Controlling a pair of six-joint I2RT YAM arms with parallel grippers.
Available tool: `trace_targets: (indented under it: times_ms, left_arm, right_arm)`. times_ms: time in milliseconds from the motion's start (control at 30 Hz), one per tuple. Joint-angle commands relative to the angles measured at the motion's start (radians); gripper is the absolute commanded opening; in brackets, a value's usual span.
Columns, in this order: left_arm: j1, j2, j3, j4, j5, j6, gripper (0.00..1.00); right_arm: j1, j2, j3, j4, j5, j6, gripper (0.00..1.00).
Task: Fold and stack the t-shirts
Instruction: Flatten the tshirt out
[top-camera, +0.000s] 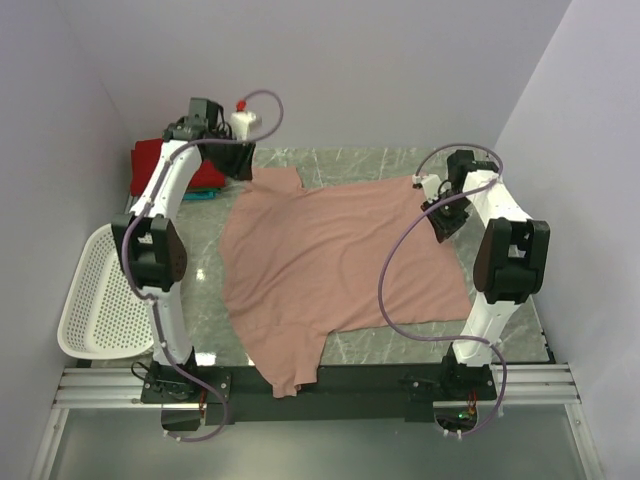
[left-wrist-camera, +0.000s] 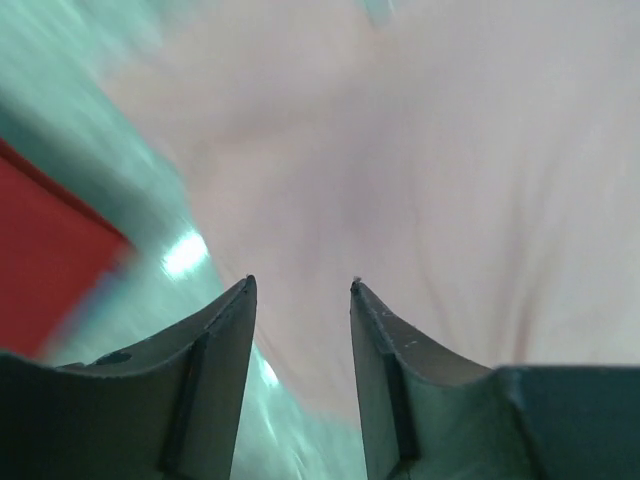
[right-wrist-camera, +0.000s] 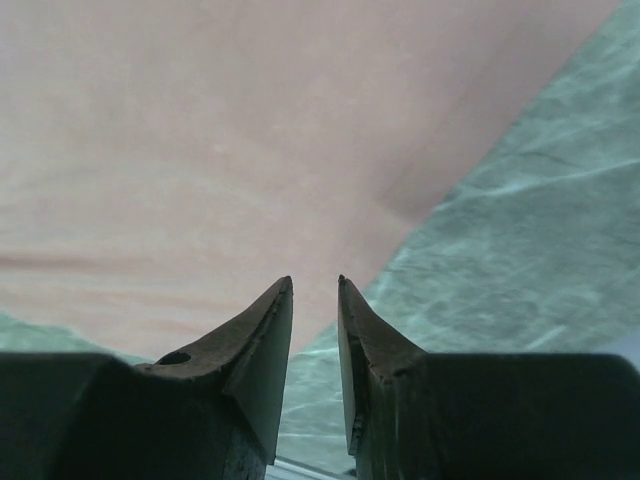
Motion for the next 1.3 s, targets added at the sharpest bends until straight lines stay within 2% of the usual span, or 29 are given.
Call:
trace_targets:
  times_ms: [0,33,100,133,200,233,267,333,433,567,733,933,1100,1267]
  left_arm:
    - [-0.017,0.136,0.172,0.010,0.026,-0.140,0.48]
    - [-0.017,0.156,0.204,-0.001,0.035,-0.158,0.47]
    - [-0.014,0.161,0.174,-0.010,0.049,-0.169,0.45]
    - [-0.012,0.149,0.092,-0.007,0.055,-0.164,0.41]
    - [-0.012,0.070,-0.027,0.042,0.047,-0.158,0.40]
    - [-0.013,0.040,-0.153,0.062,0.044,-0.154,0.38]
    - [-0.014,-0.006,-0.212,0.085,0.026,-0.154,0.38]
    - [-0.017,-0.029,-0.332,0.129,0.000,-0.166,0.38]
    - [-0.017,0.005,-0.389,0.146,-0.058,-0.186,0.34]
    - [-0.006,0.055,-0.406,0.188,-0.144,-0.207,0.32]
    - [0.032,0.167,-0.304,0.165,-0.212,-0.227,0.26]
    - [0.066,0.209,-0.192,0.160,-0.299,-0.210,0.24]
    - [0.083,0.192,-0.116,0.156,-0.287,-0.210,0.35]
    - [0.080,0.005,-0.242,0.157,-0.175,-0.183,0.42]
  right_arm:
    - [0.013,-0.012,0.014,-0.087,-0.073,0.060,0.32]
    - [0.013,-0.019,-0.003,-0.093,-0.075,0.059,0.31]
    - [0.013,-0.029,-0.026,-0.113,-0.069,0.045,0.31]
    - [0.016,-0.046,-0.058,-0.120,-0.062,0.037,0.31]
    - [0.016,-0.064,-0.098,-0.117,-0.038,0.011,0.31]
    - [0.018,-0.075,-0.138,-0.111,-0.027,0.006,0.31]
    - [0.019,-0.075,-0.156,-0.091,-0.010,0.003,0.31]
    - [0.023,-0.054,-0.189,-0.073,0.002,0.005,0.31]
    - [0.023,-0.008,-0.210,-0.022,0.039,0.008,0.31]
    - [0.023,0.047,-0.212,0.054,0.115,0.002,0.31]
    - [0.024,0.119,-0.180,0.129,0.207,0.017,0.33]
    - [0.036,0.100,-0.083,0.145,0.192,0.062,0.45]
    - [0.041,0.026,-0.016,0.093,0.128,0.068,0.51]
    - [0.036,-0.115,-0.066,-0.011,0.059,0.019,0.50]
